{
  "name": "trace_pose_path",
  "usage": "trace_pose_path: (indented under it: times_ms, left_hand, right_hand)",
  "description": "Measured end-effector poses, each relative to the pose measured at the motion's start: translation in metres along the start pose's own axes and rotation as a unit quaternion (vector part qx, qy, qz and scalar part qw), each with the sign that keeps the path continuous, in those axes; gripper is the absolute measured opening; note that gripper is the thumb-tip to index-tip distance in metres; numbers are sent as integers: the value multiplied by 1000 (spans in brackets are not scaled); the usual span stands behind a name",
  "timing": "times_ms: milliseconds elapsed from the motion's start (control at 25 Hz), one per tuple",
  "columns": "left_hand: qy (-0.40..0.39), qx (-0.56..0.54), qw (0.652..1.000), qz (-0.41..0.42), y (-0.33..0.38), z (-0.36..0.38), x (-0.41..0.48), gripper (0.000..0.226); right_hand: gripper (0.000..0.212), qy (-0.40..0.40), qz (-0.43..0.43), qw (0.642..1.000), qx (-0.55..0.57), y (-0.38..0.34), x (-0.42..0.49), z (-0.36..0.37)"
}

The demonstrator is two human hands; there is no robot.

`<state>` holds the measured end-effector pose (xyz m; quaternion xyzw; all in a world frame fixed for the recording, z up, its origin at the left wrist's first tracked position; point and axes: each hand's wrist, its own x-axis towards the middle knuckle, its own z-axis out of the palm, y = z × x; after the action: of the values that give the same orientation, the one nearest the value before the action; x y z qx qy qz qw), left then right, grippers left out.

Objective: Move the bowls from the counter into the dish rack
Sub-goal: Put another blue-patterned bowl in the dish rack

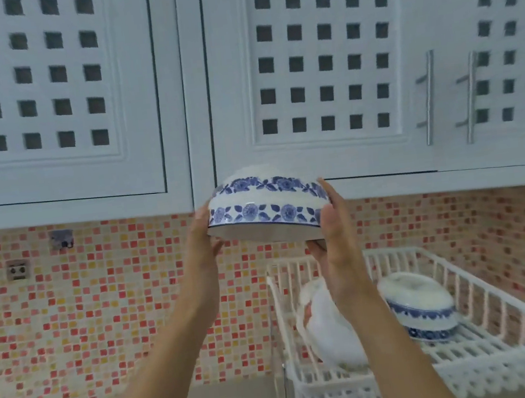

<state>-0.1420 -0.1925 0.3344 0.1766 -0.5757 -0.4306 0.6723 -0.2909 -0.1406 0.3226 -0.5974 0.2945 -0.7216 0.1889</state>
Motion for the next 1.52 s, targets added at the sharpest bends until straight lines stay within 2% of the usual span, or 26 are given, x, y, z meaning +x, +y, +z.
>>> trace_pose_path:
  times_ms: [40,120,160,240,280,360,440,520,600,680,800,880,1000,1080,1240,1400,1520]
  left_hand:
    - [-16,18,1000,-9,-3,18,3,70]
    - [-70,23,997,-3,-10,53,7,53]
    - [-104,21,994,-7,-15,67,10,44]
    - [-194,52,980,-14,-30,99,17,45]
    - [-238,93,967,-19,-37,116,19,52]
    - [-304,191,933,-34,-51,147,20,83]
    - [-318,255,912,-43,-63,176,19,99]
    - [-348,264,898,-56,-74,196,19,91]
    - [-387,256,882,-83,-84,212,17,74]
    - [-399,303,859,-104,-96,224,16,66]
    - [-438,379,804,-133,-116,232,18,71]
    - [-437,428,776,-152,-124,235,18,82]
    - [-448,472,739,-175,-131,242,14,75]
    - [-467,482,717,-188,-135,247,12,77]
    - [-477,489,693,-230,-144,250,9,77]
    - [-474,523,670,-232,-158,249,9,106]
    - [-465,536,661,-245,-161,250,10,110]
  right_hand:
    - [77,-5,-1,1000,-16,-6,8,-25]
    - [77,-32,4,997,-68,-17,23,-74]
    - [79,-49,8,994,-100,-20,28,-97]
    - [87,-69,8,986,-154,-23,35,-146]
    - [91,-74,-1,981,-177,-22,37,-168]
    - [91,-84,-21,973,-216,-19,39,-210]
    - [88,-102,-14,965,-240,-12,41,-247]
    - [93,-129,1,955,-268,-1,44,-275]
    - [100,-172,37,944,-277,12,48,-302]
    - [111,-220,86,918,-318,25,50,-323]
    - [123,-274,141,867,-392,39,47,-336]
    - [123,-307,151,845,-410,50,45,-337]
    - [114,-354,145,814,-437,59,45,-335]
    - [119,-367,141,797,-458,66,45,-335]
    - [116,-390,148,777,-472,75,45,-334]
    - [108,-403,164,754,-491,82,45,-334]
    - [109,-405,168,737,-515,84,47,-333]
